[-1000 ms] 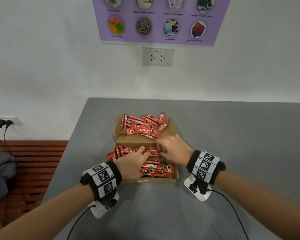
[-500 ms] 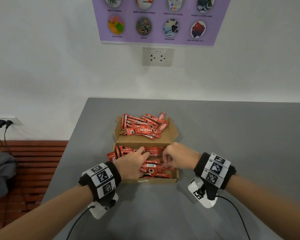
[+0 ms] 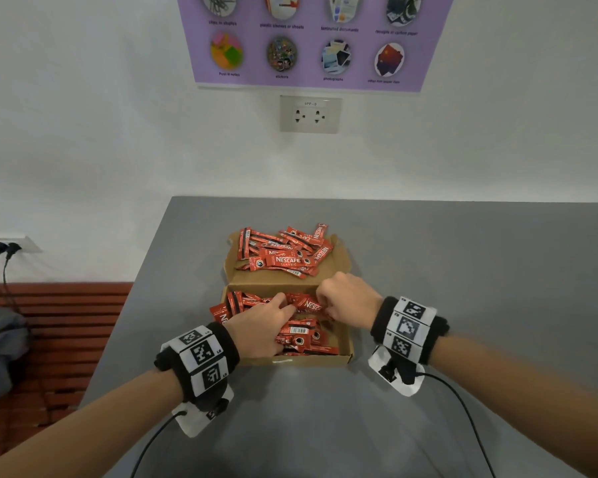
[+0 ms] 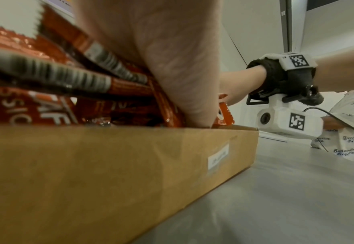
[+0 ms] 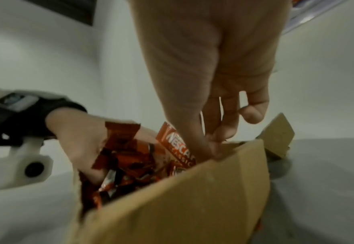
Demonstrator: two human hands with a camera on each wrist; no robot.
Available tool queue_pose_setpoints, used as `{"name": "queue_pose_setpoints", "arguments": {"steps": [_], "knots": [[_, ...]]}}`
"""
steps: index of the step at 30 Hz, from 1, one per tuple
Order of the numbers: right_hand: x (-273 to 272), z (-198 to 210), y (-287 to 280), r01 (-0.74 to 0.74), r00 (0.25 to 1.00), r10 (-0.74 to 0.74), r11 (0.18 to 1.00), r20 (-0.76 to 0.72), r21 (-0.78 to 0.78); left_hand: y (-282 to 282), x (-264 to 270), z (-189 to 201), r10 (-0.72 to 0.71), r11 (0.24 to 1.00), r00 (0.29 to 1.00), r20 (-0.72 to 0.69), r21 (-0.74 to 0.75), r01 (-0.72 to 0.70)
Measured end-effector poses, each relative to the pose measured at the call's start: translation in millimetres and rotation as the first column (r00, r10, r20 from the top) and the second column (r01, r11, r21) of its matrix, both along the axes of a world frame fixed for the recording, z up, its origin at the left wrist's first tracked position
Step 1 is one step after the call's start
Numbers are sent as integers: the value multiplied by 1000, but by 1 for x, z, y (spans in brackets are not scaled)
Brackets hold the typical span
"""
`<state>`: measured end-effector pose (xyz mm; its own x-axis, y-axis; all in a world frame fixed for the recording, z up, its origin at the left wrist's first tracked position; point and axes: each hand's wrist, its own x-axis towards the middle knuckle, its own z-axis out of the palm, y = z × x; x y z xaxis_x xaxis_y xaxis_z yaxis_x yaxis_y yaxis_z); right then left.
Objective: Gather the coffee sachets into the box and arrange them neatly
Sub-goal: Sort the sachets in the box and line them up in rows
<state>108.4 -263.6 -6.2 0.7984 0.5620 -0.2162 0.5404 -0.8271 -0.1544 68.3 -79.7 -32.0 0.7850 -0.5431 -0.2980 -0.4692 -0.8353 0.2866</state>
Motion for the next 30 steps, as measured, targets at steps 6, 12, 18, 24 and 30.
{"name": "queue_pose_setpoints", "arguments": {"steps": [6,12,18,24,30], "knots": [[1,-2,9,-47,999,48,992,3,-116,0,2,-1,2,1000,1000,-19,14,-2],[3,-11,9,-18,999,20,997,30,-76,1,2,-6,3,1000,1000,-10,-7,-3],[5,-20,-2,14,999,-14,1000,44,7,1,2,-7,8,1000,1000,0,-9,-8],[3,-19,-7,-8,1000,8,1000,-18,29,1,1,-5,3,1000,1000,13,-12,-3],[7,-23,-8,20,1000,-18,995,-16,93,0,-1,-4,-2,1000,1000,18,-3,2]]}}
